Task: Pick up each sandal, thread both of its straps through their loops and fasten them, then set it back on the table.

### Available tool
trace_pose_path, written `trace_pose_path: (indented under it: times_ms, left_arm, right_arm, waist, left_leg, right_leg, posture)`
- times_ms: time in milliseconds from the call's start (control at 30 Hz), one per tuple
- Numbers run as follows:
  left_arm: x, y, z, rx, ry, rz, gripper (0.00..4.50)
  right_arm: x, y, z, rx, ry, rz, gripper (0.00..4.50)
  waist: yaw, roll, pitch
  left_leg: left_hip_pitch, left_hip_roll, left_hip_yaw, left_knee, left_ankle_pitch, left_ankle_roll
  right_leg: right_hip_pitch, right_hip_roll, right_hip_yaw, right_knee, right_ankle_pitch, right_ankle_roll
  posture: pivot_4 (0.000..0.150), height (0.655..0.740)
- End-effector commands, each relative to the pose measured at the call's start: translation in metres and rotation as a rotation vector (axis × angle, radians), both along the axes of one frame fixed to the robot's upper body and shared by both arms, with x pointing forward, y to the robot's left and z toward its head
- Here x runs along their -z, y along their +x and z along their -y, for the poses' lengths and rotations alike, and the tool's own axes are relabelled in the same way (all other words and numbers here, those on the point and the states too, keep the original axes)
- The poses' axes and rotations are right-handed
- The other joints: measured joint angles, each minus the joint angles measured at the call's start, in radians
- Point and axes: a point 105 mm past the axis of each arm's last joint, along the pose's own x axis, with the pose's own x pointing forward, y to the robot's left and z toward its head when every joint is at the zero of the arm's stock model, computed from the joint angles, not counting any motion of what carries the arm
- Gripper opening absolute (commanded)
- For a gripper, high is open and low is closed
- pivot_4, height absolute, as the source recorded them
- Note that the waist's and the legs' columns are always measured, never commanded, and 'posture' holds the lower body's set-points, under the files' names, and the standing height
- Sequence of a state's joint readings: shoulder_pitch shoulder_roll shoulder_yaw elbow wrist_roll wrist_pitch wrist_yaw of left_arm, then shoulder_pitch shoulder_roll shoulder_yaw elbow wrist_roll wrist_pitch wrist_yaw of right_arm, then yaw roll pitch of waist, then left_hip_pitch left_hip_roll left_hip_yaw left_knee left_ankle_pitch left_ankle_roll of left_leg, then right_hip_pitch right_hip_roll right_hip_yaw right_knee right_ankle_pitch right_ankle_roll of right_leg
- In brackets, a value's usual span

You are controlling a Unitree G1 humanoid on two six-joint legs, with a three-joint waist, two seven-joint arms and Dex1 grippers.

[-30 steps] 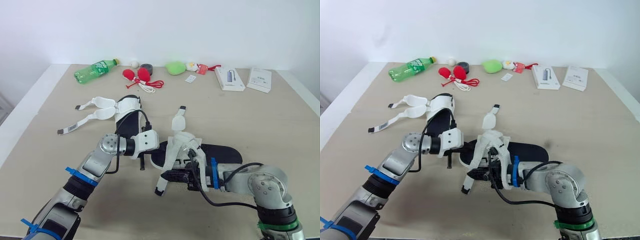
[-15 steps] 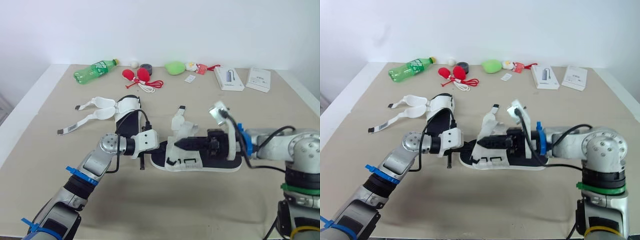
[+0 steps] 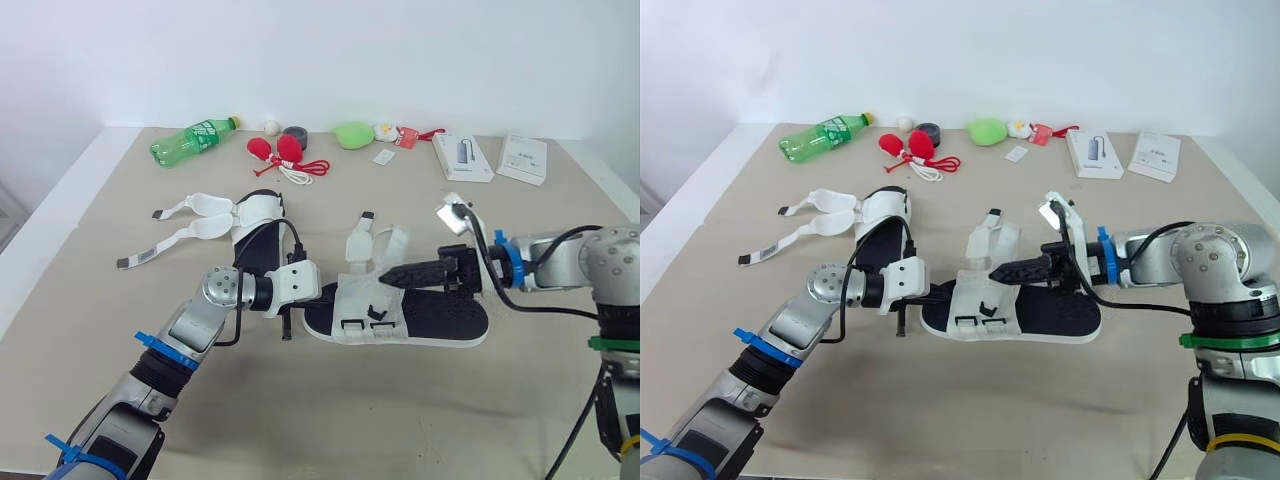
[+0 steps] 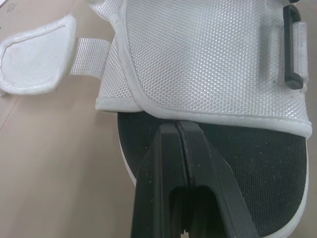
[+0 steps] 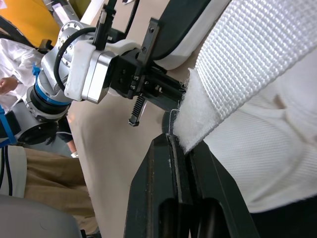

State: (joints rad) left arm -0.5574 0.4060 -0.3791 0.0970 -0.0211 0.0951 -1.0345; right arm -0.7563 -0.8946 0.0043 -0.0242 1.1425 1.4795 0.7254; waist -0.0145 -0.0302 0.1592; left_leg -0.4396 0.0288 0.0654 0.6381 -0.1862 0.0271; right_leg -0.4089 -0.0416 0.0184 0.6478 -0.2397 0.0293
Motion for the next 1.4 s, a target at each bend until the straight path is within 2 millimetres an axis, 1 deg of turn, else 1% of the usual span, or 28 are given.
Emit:
trace_pose_path:
  times_ms: [33, 100, 233, 300, 400, 633, 833, 1033, 1300, 1400]
  left_arm:
    - [0.006, -0.004, 0.0, 0.008, 0.021, -0.015, 0.0]
    - [0.006, -0.004, 0.0, 0.009, 0.022, -0.015, 0.0]
    - [0.006, -0.004, 0.001, 0.013, 0.022, -0.015, 0.0]
    - [0.007, -0.005, 0.002, 0.014, 0.022, -0.016, 0.0]
    - [0.007, -0.005, 0.002, 0.016, 0.021, -0.018, 0.0]
    - [0.008, -0.004, 0.003, 0.011, 0.021, -0.021, 0.0]
    - [0.009, -0.005, 0.003, 0.008, 0.02, -0.023, 0.0]
    - [0.009, -0.005, 0.002, 0.005, 0.021, -0.027, 0.0]
    - [0.009, -0.004, 0.002, 0.002, 0.022, -0.028, 0.0]
    - [0.009, -0.004, 0.003, 0.004, 0.022, -0.027, 0.0]
  right_arm:
    - [-0.011, -0.001, 0.003, -0.014, 0.015, 0.012, 0.11]
    - [-0.011, -0.003, 0.004, -0.024, 0.022, -0.011, 0.11]
    - [0.0, -0.009, 0.007, -0.03, -0.016, -0.049, 0.11]
    - [0.002, -0.009, 0.007, -0.029, -0.013, -0.064, 0.11]
    - [0.002, -0.01, 0.006, -0.034, -0.021, -0.068, 0.11]
    - [0.012, -0.01, 0.005, -0.038, -0.061, -0.096, 0.11]
    - [0.019, -0.008, 0.001, -0.058, -0.104, -0.074, 0.11]
    - [0.013, -0.006, -0.005, -0.09, -0.107, -0.021, 0.11]
    - [0.004, -0.02, -0.018, -0.175, -0.094, 0.024, 0.11]
    - [0.004, -0.025, -0.021, -0.2, -0.094, 0.023, 0.11]
  waist:
    - [0.0, 0.0, 0.0]
    - [0.0, 0.0, 0.0]
    - [0.0, 0.0, 0.0]
    - [0.0, 0.0, 0.0]
    - [0.0, 0.0, 0.0]
    - [0.0, 0.0, 0.0]
    - [0.0, 0.0, 0.0]
    - [-0.001, 0.0, 0.0]
    - [-0.002, 0.0, 0.0]
    - [-0.002, 0.0, 0.0]
  left_leg:
    - [0.0, 0.0, 0.0, 0.0, 0.0, 0.0]
    - [0.0, 0.0, 0.0, 0.0, 0.0, 0.0]
    - [0.0, 0.0, 0.0, 0.0, 0.0, 0.0]
    - [0.0, 0.0, 0.0, 0.0, 0.0, 0.0]
    - [0.0, 0.0, 0.0, 0.0, 0.0, 0.0]
    - [0.0, 0.0, 0.0, 0.0, 0.0, 0.0]
    - [0.0, 0.0, -0.001, -0.001, 0.0, 0.0]
    - [0.0, 0.0, -0.001, -0.001, 0.0, 0.0]
    - [0.0, 0.001, -0.001, -0.001, 0.0, 0.0]
    - [0.0, 0.001, -0.002, -0.001, 0.0, 0.0]
  right_leg:
    - [0.0, 0.0, 0.0, 0.0, 0.0, 0.0]
    - [0.0, 0.0, 0.0, 0.0, 0.0, 0.0]
    - [0.0, 0.0, 0.0, 0.0, 0.0, 0.0]
    - [0.0, 0.0, 0.0, 0.0, 0.0, 0.0]
    - [0.0, 0.0, 0.0, 0.0, 0.0, 0.0]
    - [0.0, 0.0, 0.0, 0.0, 0.0, 0.0]
    - [0.0, 0.001, 0.0, 0.0, -0.001, -0.001]
    - [0.0, 0.002, -0.001, 0.0, -0.001, -0.001]
    - [0.0, 0.002, -0.001, 0.0, -0.001, -0.001]
    - [0.0, 0.002, -0.001, 0.0, -0.001, -0.001]
  posture:
    - [0.15, 0.74]
    - [0.15, 0.74]
    - [0.15, 0.74]
    - [0.15, 0.74]
    - [0.15, 0.74]
    - [0.15, 0.74]
    - [0.15, 0.74]
    - [0.15, 0.74]
    - [0.15, 0.74]
    - [0.15, 0.74]
